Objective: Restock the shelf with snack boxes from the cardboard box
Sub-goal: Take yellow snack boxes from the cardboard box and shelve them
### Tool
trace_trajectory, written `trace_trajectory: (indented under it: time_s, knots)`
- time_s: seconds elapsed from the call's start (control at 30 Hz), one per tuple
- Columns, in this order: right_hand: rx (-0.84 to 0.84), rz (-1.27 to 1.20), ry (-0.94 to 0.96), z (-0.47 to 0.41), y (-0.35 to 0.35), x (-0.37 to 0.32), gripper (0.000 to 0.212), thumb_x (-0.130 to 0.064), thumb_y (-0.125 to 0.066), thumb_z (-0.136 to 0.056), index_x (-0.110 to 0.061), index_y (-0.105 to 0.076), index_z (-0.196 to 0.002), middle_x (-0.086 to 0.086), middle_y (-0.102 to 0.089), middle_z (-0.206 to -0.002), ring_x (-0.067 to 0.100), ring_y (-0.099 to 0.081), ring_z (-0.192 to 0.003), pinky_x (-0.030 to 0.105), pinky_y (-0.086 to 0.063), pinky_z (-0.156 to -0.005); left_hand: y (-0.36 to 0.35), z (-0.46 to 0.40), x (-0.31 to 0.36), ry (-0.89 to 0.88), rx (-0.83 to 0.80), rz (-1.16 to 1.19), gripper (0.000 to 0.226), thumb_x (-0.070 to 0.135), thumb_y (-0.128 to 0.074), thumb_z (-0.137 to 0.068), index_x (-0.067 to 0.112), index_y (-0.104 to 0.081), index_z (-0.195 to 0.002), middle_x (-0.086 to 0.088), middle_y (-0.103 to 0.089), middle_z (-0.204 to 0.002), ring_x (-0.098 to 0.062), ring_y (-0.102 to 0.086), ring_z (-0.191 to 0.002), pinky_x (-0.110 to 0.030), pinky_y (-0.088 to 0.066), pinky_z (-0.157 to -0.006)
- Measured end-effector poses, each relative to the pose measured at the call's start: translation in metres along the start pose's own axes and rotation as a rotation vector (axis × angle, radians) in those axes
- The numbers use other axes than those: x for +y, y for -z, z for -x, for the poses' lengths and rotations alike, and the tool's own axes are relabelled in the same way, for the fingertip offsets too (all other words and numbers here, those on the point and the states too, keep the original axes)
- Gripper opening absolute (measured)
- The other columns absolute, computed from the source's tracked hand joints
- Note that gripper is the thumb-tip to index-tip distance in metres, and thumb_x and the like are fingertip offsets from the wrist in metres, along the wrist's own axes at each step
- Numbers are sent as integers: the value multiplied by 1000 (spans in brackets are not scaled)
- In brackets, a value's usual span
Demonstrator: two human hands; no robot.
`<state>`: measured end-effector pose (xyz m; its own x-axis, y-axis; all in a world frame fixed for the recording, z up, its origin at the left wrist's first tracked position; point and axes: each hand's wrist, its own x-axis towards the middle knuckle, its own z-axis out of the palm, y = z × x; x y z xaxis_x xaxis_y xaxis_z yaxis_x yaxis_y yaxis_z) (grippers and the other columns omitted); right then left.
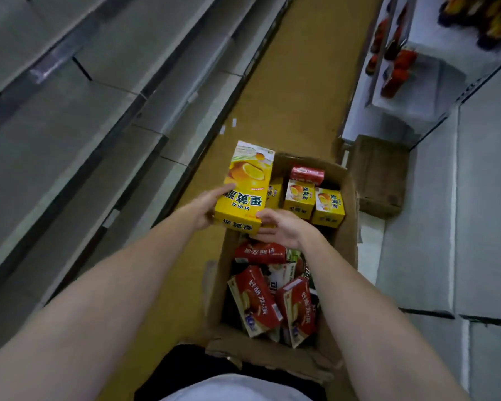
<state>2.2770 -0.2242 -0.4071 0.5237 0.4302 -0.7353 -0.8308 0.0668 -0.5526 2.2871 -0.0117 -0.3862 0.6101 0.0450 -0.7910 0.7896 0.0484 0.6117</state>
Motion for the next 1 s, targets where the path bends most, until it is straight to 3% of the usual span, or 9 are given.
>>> trace_trajectory:
  time_s: [0.07,0.13,0.3,0.47,0.53,0.63,0.77,1.0]
  knots:
    - [-9,47,-14,-4,-9,-2,36,-14,-69,-88,-11,-58,-123,14,-65,-121,30,-65,-111,46,-50,-103,8,8,1,-12,20,-6,44,42,-76,-81,14,-66,-113,-10,-75,-106,-29,-69,-103,-46,-52,-96]
    - [53,176,-1,-11,-17,-2,27,-17,-67,-89,-14,-64,-116,9,-69,-116,25,-65,-110,45,-48,-103,14,15,2,-19,71,-4,45,35,-77,-82,10,-63,-117,-12,-74,-104,-29,-71,-95,-45,-56,-87]
    - [456,318,72,-36,-12,-1,25,-23,-63,-95,-8,-61,-115,4,-65,-116,25,-62,-110,46,-51,-100,14,22,4,-37,260,-28,61,26,-82,-77,10,-44,-121,-13,-67,-105,-27,-69,-83,-37,-56,-64]
    - [603,372,10,-57,-3,-1,42,-33,-63,-92,-7,-55,-124,12,-64,-122,27,-61,-93,39,-54,-78,3,16,-2,-74,360,-95,60,23,-84,-75,15,-39,-113,-10,-58,-112,-31,-63,-100,-46,-55,-85]
    - [620,376,-34,-63,-5,0,44,-34,-62,-93,-6,-51,-125,13,-59,-130,32,-60,-107,46,-54,-90,1,13,-5,-71,355,-78,60,22,-83,-77,16,-36,-114,-9,-55,-112,-29,-60,-98,-43,-53,-82]
    - [630,398,-93,-72,-11,1,63,-39,-58,-96,-4,-36,-145,16,-43,-147,37,-48,-128,47,-45,-101,-1,11,-6,-67,363,-72,60,20,-81,-79,14,-36,-119,-7,-54,-110,-27,-58,-95,-40,-50,-77]
    - [671,382,-142,-84,-15,3,79,-39,-60,-95,-11,-14,-153,17,-31,-154,41,-43,-132,50,-44,-100,-2,6,-6,-74,383,-111,63,22,-79,-81,12,-37,-127,-7,-53,-112,-26,-56,-96,-41,-50,-81]
    - [769,329,-144,-91,-17,6,81,-32,-61,-95,-15,-9,-155,18,-39,-149,39,-53,-123,47,-50,-95,-2,3,-6,-71,391,-169,78,27,-77,-83,13,-27,-141,-10,-54,-131,-29,-58,-108,-45,-50,-92]
